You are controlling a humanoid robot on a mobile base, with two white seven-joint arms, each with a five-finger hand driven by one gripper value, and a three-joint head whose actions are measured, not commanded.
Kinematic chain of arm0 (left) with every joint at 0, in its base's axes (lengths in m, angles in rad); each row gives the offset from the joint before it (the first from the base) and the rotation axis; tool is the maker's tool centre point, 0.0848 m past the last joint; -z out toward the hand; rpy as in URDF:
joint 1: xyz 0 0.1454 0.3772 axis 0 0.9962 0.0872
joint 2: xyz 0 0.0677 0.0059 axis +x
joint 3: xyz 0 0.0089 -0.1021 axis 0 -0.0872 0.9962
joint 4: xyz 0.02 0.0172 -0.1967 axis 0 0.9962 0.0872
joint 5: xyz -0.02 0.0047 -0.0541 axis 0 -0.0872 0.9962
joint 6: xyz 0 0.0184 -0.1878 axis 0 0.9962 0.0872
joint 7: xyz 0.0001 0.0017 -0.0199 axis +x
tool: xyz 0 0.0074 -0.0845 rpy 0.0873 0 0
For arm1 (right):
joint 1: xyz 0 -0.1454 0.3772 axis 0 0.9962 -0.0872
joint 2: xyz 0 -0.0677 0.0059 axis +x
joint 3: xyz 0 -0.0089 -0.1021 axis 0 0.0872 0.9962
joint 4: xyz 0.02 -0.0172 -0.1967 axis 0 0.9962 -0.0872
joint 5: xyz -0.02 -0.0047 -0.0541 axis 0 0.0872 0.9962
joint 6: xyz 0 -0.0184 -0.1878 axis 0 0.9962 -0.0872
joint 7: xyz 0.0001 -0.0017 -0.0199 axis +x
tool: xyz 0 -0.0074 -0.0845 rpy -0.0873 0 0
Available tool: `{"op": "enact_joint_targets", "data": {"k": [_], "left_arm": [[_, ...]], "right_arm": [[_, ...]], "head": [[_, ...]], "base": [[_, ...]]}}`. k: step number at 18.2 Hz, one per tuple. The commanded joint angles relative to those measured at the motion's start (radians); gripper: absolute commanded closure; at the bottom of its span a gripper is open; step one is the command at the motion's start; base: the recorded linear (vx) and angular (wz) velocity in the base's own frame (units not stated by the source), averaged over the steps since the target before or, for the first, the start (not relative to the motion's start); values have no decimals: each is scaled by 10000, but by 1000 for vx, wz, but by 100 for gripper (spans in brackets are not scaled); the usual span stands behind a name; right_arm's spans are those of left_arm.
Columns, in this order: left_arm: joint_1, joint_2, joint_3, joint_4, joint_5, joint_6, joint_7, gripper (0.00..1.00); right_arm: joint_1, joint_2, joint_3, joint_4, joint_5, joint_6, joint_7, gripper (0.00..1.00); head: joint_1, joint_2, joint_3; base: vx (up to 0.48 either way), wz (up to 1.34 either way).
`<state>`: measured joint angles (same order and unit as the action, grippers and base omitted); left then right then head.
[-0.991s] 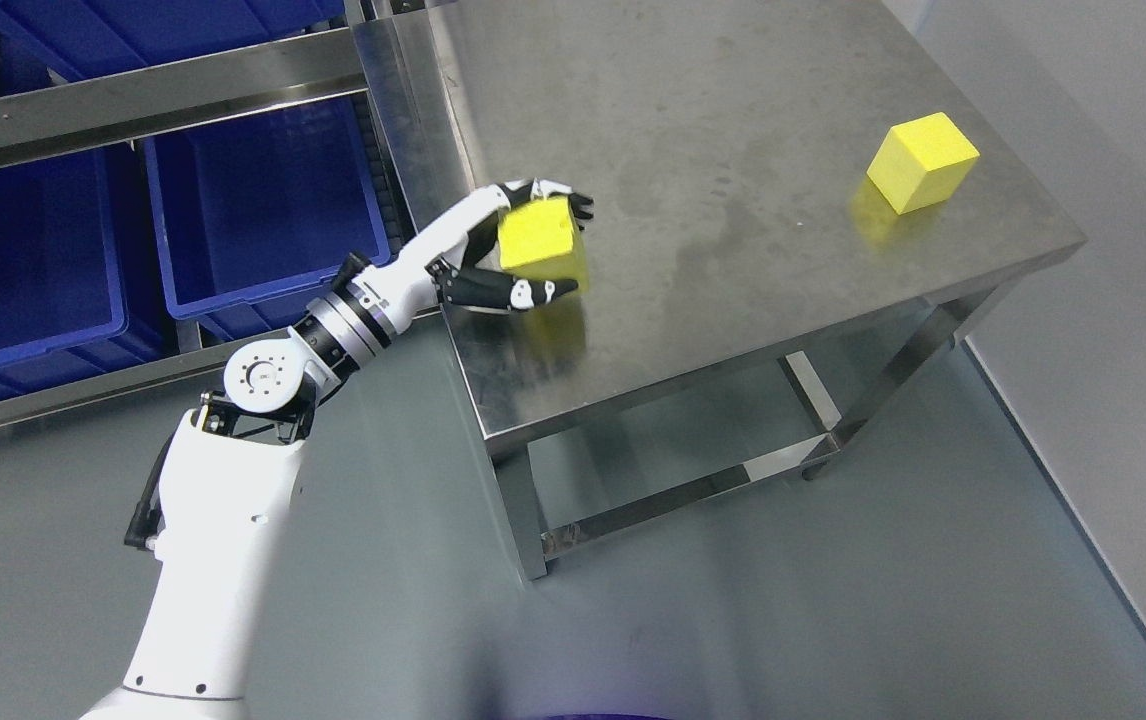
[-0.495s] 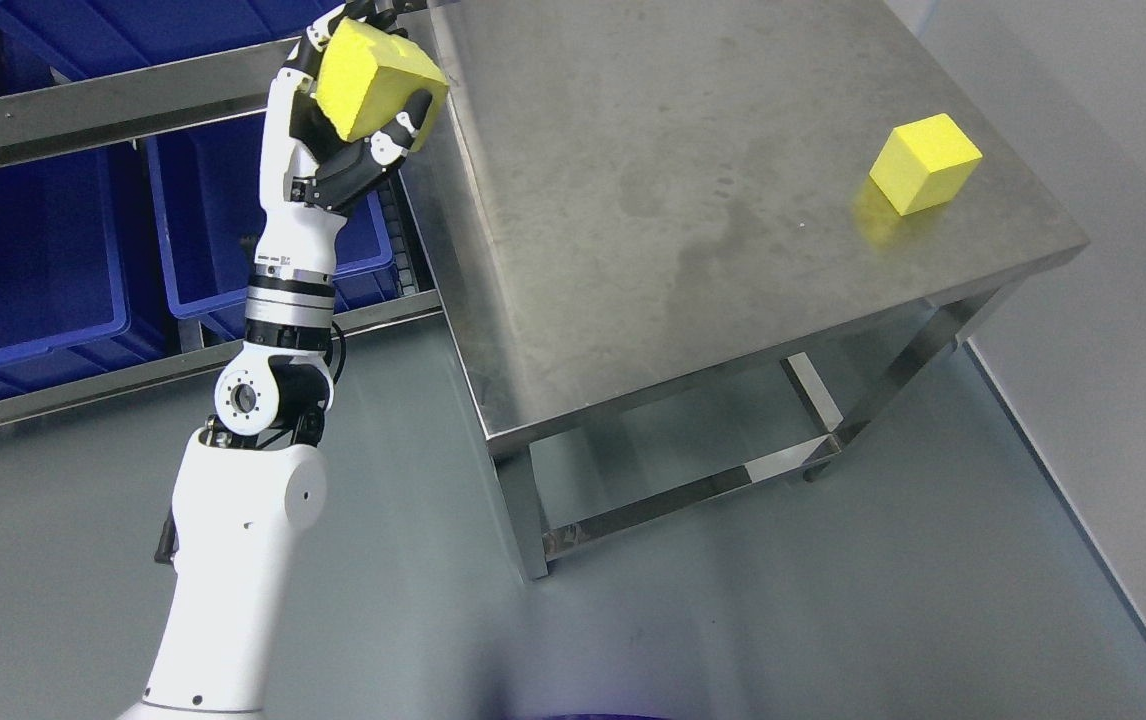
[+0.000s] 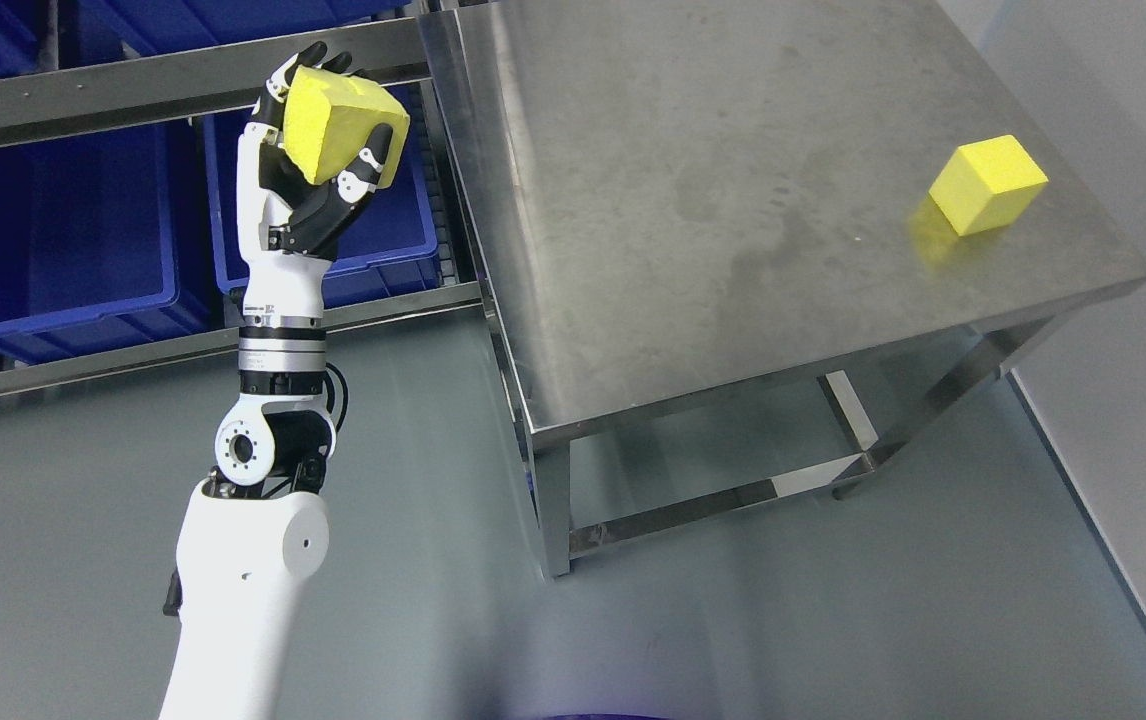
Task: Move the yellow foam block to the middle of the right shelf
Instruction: 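Lift the cube off the table with the left hand, then hold the cube raised in the left hand while turning toward the bins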
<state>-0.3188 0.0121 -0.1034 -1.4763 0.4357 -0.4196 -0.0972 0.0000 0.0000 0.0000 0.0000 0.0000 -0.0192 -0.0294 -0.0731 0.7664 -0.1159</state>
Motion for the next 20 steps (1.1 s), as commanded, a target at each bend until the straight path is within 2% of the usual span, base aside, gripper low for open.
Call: {"op": "enact_joint_targets", "data": {"k": [1, 5, 10, 13, 20], "left_arm": [[564, 53, 543, -638, 92, 9, -41, 68], [1284, 431, 604, -1173, 92, -114, -41, 68], [2067, 538, 986, -1848, 92, -99, -41, 68], [2237, 860, 1232, -2034, 92, -68, -41, 68], [2345, 998, 1524, -2203, 92, -22, -41, 68]], "right_arm": [[245, -175, -123, -175, 31, -7, 3, 0], [245, -175, -123, -175, 31, -7, 3, 0], [245, -175, -123, -175, 31, -7, 3, 0], [230, -175, -123, -175, 31, -7, 3, 0], [245, -175, -123, -175, 31, -7, 3, 0]], "head": [[0, 0, 0], [0, 0, 0], [0, 0, 0], [0, 0, 0], [0, 0, 0]], "base": [[1, 261], [27, 361], [90, 545], [126, 631], [127, 617]]}}
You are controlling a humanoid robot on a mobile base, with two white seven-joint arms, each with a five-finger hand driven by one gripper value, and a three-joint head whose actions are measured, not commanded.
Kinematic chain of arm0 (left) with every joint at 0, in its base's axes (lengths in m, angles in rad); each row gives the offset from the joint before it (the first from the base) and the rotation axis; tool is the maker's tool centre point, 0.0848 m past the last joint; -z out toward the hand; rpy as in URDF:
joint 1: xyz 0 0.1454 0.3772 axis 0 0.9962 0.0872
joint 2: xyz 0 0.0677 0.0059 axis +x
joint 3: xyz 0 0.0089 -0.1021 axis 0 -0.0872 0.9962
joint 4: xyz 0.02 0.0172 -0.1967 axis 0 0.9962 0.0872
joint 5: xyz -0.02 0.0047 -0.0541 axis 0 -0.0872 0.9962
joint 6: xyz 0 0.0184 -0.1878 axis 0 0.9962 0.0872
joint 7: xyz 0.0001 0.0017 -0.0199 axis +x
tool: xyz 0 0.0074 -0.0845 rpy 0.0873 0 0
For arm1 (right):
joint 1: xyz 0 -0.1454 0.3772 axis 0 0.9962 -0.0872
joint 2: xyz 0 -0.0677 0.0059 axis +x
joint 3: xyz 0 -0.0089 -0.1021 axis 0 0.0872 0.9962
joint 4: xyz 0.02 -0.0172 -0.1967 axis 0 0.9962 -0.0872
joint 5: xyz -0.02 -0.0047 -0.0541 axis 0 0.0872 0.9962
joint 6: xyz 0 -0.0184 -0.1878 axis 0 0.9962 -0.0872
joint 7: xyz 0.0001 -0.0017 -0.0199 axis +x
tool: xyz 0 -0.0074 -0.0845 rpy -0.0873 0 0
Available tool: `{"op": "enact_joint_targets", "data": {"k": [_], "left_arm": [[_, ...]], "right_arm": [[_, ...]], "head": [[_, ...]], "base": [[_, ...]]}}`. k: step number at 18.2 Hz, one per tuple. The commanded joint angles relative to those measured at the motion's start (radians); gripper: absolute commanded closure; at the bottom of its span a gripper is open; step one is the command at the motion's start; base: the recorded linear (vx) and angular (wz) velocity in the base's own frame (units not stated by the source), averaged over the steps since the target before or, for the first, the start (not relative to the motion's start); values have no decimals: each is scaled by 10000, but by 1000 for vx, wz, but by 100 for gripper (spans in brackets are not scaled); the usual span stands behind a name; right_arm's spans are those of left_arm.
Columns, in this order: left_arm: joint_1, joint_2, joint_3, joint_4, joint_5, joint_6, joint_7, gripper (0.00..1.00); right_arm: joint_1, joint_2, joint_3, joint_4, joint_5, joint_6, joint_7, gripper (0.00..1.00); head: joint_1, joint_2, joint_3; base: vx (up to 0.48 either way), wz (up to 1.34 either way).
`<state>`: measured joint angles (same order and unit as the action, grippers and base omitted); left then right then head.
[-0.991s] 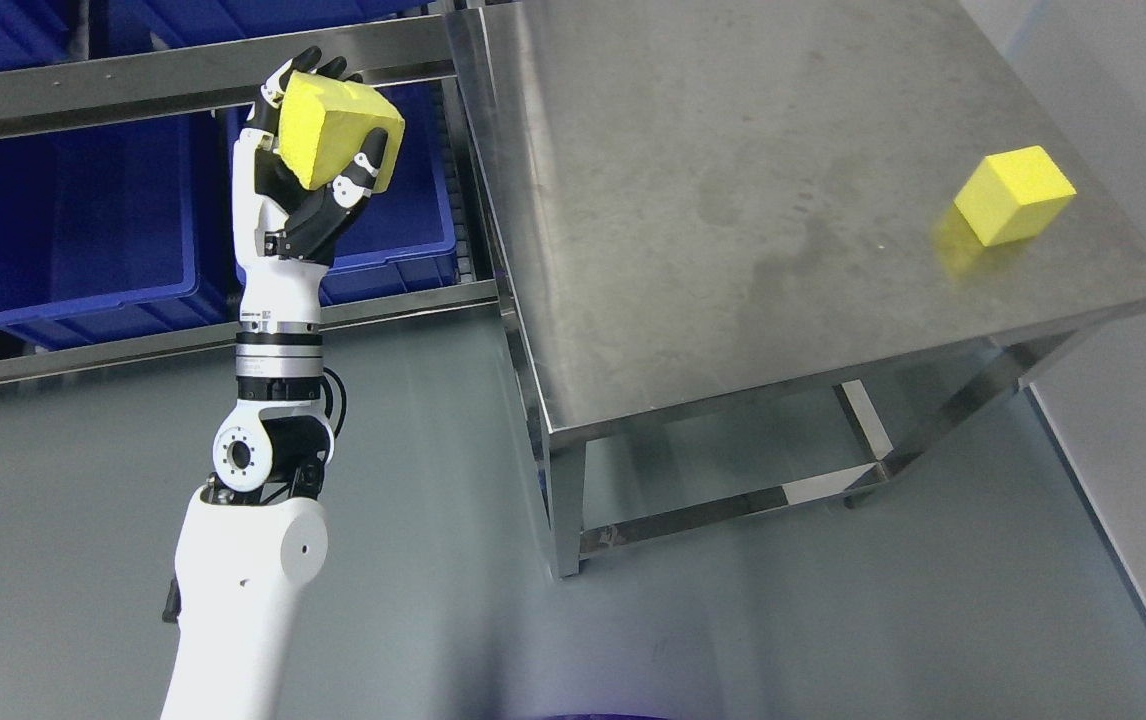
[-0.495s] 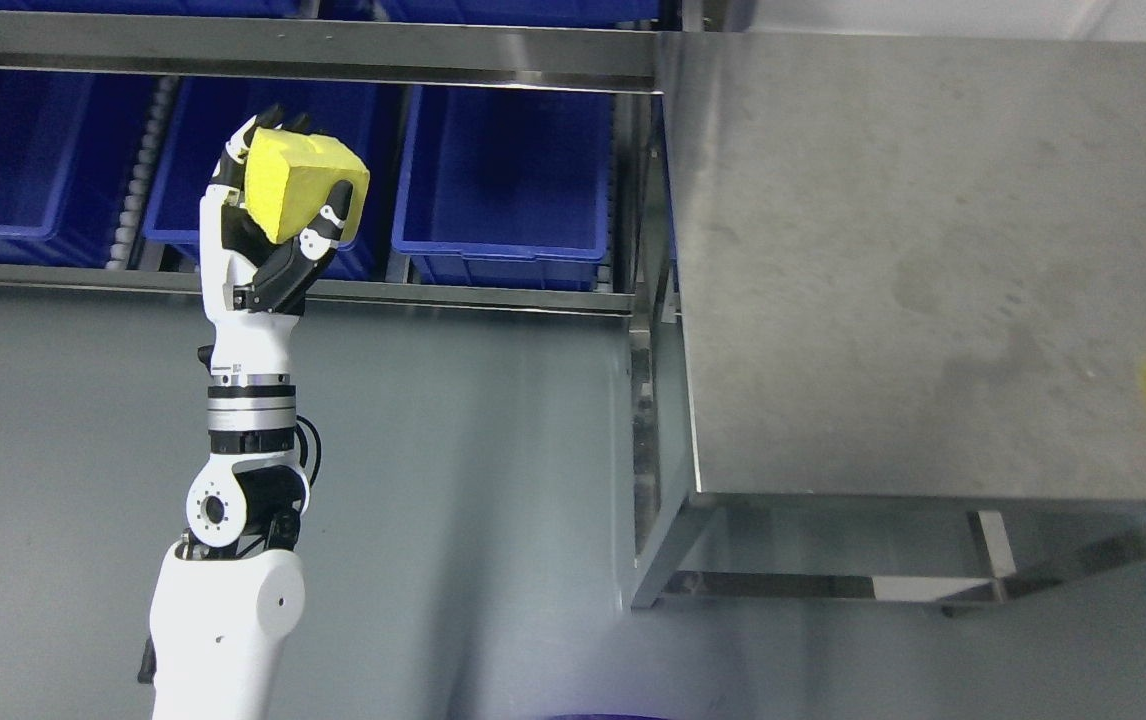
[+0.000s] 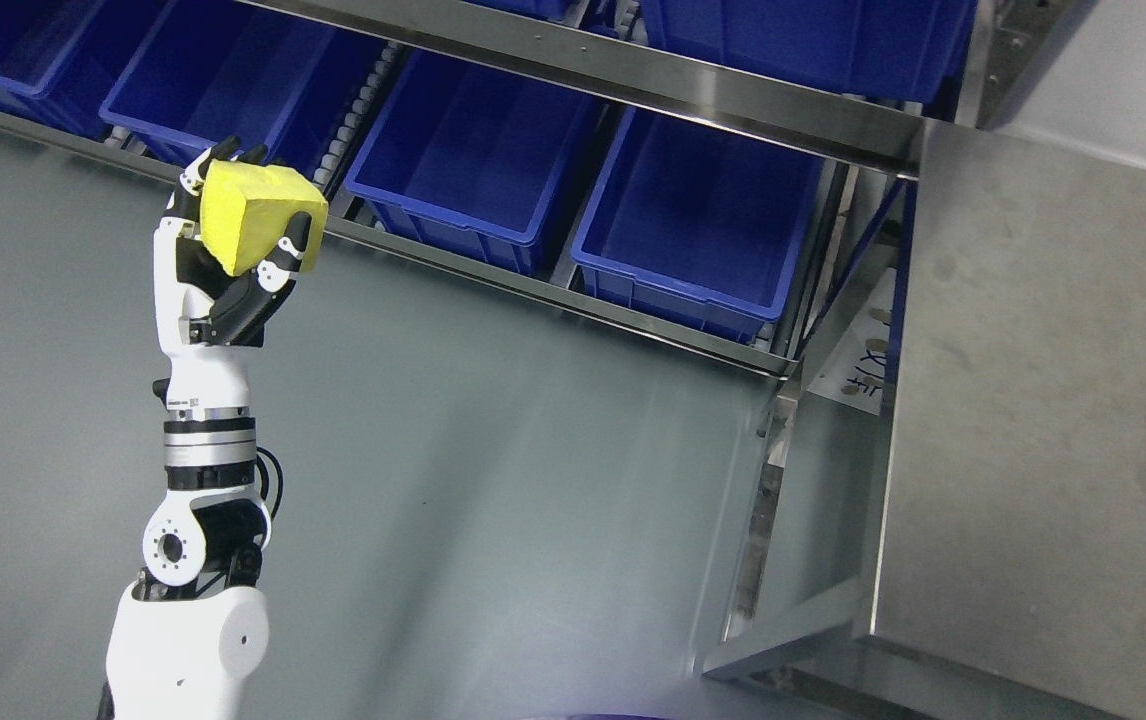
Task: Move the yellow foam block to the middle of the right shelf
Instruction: 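Hold the cube raised in the left hand while turning toward the bins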
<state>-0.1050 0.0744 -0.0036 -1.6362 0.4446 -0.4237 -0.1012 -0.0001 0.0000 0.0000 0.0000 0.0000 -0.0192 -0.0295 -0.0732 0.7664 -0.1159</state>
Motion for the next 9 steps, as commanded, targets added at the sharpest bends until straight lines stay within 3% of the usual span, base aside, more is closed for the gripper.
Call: {"op": "enact_joint_targets", "data": {"k": [1, 9], "left_arm": [[191, 482, 588, -604, 2, 18, 0, 68], [191, 529, 757, -696, 2, 33, 0, 68]], "right_arm": [[247, -174, -123, -175, 31, -7, 4, 0], [247, -174, -123, -175, 31, -7, 4, 0]], "head": [[0, 0, 0], [0, 0, 0]], "base": [[74, 389], [82, 411]]}}
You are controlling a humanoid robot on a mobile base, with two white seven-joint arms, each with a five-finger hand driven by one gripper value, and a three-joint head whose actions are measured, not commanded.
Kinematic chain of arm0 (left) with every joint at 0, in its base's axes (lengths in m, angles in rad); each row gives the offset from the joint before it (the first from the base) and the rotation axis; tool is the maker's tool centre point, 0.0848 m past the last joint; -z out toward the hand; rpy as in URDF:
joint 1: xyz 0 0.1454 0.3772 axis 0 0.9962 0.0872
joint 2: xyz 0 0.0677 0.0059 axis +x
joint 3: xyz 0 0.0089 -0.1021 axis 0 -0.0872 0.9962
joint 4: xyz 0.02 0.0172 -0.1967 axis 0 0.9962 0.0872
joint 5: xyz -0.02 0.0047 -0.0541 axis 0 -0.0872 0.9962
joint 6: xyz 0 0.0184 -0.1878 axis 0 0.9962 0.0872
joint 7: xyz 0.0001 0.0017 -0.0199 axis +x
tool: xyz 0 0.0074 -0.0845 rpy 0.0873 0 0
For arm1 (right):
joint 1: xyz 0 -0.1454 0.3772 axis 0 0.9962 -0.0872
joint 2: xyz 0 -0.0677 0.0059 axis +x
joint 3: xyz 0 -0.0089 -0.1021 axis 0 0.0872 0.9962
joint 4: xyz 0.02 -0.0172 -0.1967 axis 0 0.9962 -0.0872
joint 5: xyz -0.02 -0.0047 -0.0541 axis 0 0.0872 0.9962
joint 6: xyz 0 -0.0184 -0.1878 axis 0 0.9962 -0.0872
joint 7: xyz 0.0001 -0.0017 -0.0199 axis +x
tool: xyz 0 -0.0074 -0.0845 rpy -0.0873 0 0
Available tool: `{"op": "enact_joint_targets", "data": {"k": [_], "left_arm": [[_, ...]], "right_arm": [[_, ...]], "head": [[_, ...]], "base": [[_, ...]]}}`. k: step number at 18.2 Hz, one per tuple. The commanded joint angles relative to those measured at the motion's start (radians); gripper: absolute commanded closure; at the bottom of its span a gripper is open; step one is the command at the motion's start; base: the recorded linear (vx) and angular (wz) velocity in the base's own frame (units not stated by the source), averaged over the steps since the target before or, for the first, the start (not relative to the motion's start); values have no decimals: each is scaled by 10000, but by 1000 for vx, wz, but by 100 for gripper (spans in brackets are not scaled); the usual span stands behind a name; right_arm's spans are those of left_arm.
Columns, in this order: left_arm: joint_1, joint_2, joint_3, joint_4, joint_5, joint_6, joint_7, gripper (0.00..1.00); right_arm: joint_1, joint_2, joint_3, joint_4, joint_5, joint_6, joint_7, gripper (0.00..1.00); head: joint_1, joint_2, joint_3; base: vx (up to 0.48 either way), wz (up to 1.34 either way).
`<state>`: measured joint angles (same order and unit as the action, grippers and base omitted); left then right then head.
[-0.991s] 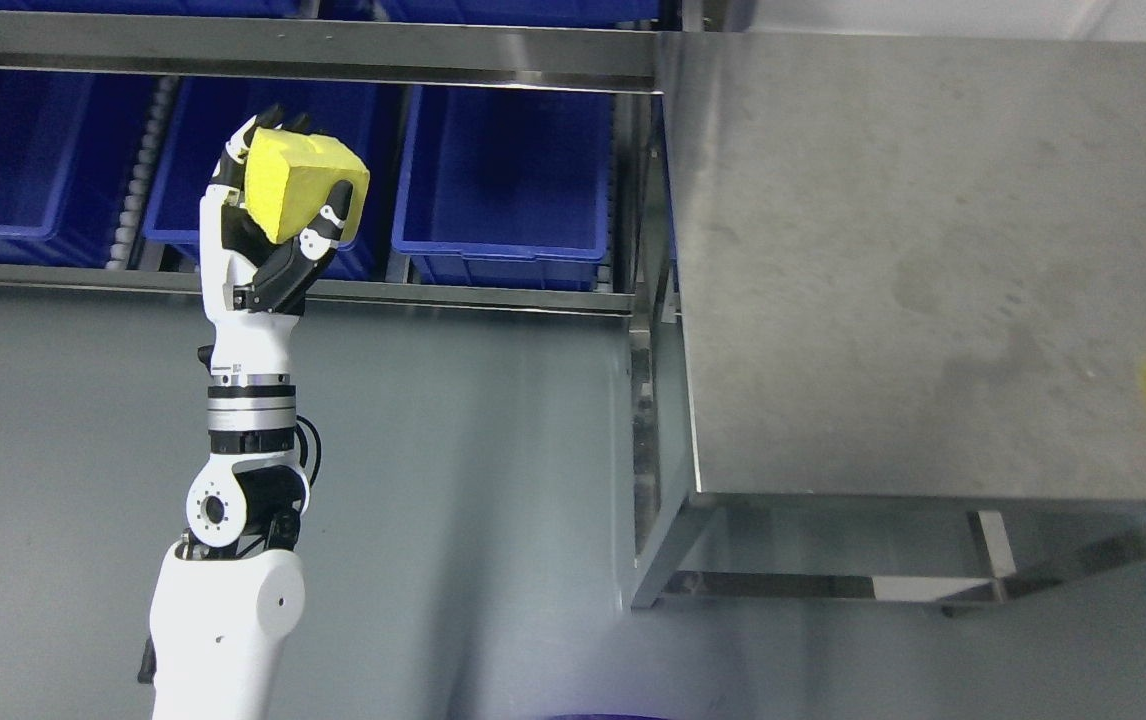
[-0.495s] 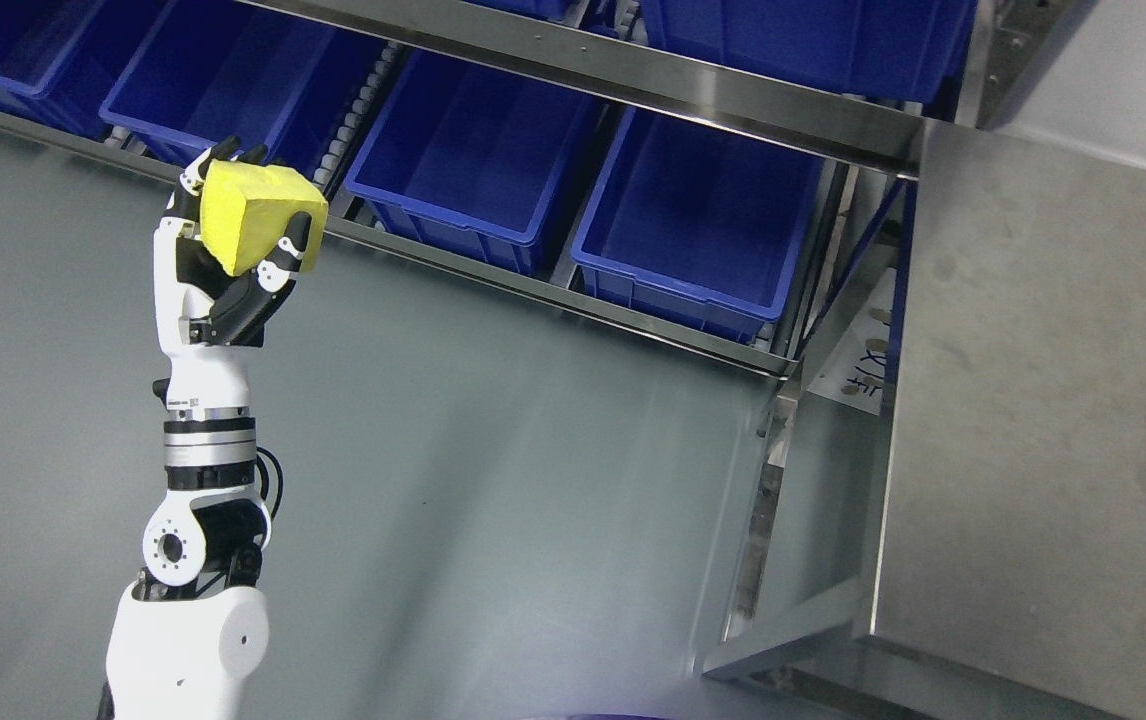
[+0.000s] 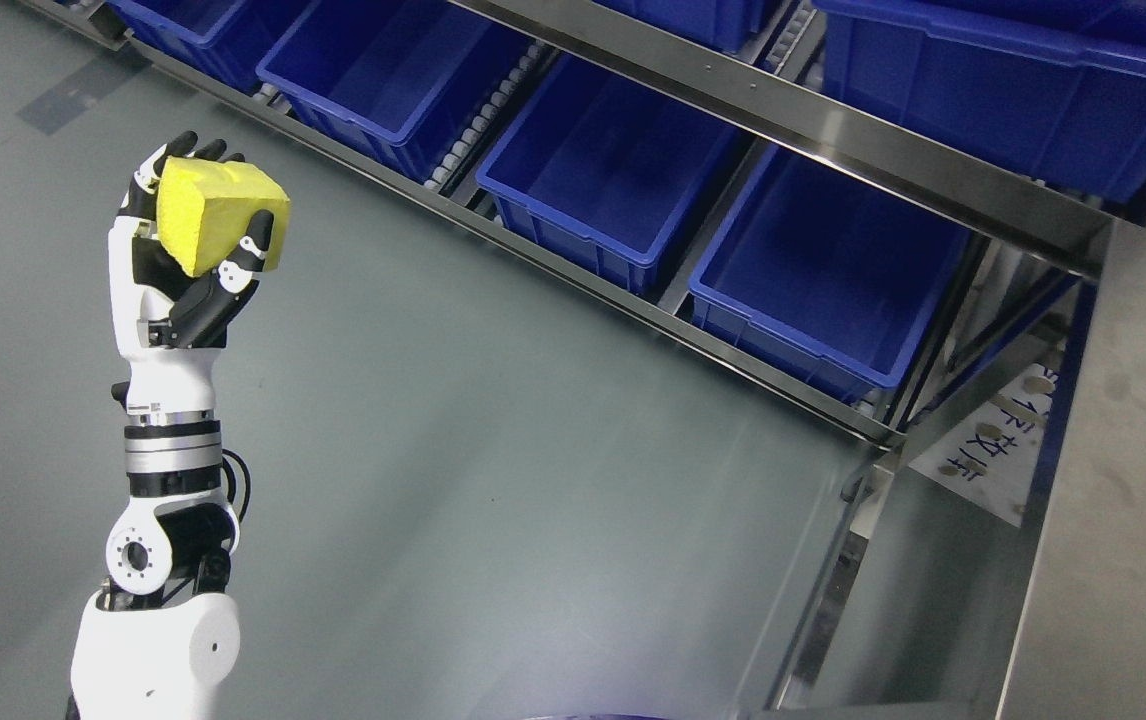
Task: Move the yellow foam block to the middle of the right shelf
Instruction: 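Hold the cube raised in the left hand while turning toward the bins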
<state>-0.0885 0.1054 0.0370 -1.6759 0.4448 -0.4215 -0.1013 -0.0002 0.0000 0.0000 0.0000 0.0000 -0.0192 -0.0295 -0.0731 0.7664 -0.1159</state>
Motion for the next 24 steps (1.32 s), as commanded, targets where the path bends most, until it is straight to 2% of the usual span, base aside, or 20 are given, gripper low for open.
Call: {"op": "enact_joint_targets", "data": {"k": [1, 24], "left_arm": [[41, 204, 367, -299, 0, 12, 0, 68], [225, 388, 643, -238, 0, 57, 0, 68]], "right_arm": [[248, -175, -123, -175, 31, -7, 4, 0], [248, -175, -123, -175, 31, -7, 4, 0]], "head": [[0, 0, 0], [0, 0, 0]], "base": [[76, 348], [49, 212]]}}
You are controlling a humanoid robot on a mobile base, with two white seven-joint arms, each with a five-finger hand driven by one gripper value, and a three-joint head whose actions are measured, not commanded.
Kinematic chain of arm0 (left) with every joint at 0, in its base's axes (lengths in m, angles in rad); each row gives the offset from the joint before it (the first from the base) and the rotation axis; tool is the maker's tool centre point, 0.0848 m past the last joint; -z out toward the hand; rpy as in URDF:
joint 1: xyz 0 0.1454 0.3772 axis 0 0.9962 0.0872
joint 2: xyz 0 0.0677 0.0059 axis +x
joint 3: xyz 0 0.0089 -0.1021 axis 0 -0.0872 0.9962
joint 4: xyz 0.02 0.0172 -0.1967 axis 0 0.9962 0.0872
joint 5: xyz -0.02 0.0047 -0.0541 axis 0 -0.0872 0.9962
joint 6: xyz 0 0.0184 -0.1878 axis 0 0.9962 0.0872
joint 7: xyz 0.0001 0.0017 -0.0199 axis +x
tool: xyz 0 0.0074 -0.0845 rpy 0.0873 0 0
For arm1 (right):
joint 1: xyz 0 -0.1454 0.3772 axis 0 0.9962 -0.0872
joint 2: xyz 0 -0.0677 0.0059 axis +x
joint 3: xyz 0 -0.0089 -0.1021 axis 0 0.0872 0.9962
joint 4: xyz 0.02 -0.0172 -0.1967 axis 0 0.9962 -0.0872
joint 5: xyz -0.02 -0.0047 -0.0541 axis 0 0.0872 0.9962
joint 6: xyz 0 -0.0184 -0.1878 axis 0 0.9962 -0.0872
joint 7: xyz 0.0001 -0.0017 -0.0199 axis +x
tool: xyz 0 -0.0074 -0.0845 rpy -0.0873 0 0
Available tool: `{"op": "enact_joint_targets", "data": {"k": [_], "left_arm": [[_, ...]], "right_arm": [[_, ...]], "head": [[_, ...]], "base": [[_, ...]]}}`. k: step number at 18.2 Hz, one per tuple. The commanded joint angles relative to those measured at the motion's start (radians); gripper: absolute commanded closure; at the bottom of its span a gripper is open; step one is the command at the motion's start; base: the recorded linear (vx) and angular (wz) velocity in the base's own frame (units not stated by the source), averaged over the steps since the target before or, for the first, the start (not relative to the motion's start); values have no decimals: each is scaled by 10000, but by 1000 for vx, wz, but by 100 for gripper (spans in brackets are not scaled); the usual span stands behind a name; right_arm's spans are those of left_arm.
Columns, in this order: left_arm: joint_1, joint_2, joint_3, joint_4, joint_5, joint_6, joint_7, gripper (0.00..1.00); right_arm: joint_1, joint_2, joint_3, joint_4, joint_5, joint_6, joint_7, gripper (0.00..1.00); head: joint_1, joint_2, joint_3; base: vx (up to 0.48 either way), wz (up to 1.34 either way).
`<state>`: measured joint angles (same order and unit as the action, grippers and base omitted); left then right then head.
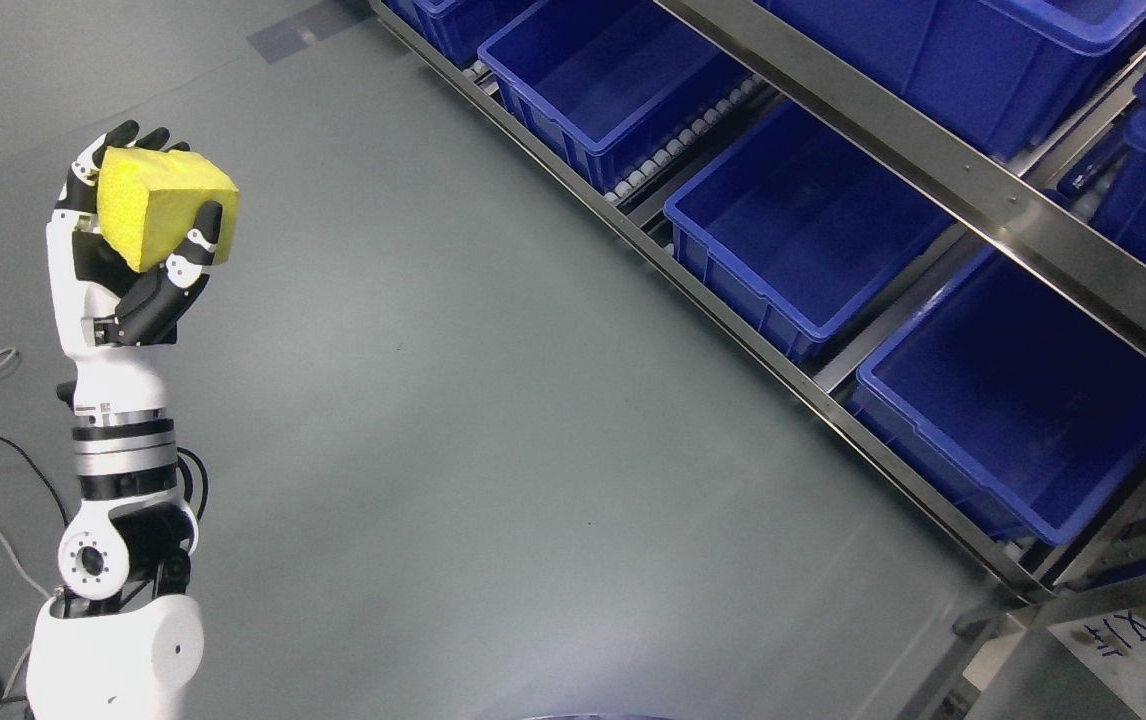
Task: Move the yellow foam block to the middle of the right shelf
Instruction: 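Hold the cube raised in the left hand while turning toward the bins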
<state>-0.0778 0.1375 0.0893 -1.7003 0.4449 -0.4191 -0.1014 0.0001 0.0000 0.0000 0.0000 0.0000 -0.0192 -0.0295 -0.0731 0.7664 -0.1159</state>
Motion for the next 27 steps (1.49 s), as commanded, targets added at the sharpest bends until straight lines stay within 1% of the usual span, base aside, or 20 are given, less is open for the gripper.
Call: {"op": "enact_joint_targets", "data": {"k": [1, 5, 9, 16, 27], "left_arm": [[163, 51, 104, -8, 0, 80, 1, 68], [210, 66, 119, 7, 0, 111, 1, 68], [256, 342, 242, -8, 0, 111, 1, 68], [225, 450, 288, -24, 0, 111, 1, 68], [225, 465, 273, -39, 0, 96, 1, 67]], "right_arm": [[244, -175, -123, -175, 31, -7, 4, 0], [244, -175, -123, -175, 31, -7, 4, 0], [229, -175, -123, -175, 31, -7, 4, 0], [244, -175, -123, -175, 31, -7, 4, 0], [229, -175, -123, -175, 31, -7, 4, 0]], "head": [[0, 0, 0], [0, 0, 0], [0, 0, 0], [0, 0, 0], [0, 0, 0]], "base": [[51, 198], [58, 200], [61, 197], [93, 199], [186, 50]]}}
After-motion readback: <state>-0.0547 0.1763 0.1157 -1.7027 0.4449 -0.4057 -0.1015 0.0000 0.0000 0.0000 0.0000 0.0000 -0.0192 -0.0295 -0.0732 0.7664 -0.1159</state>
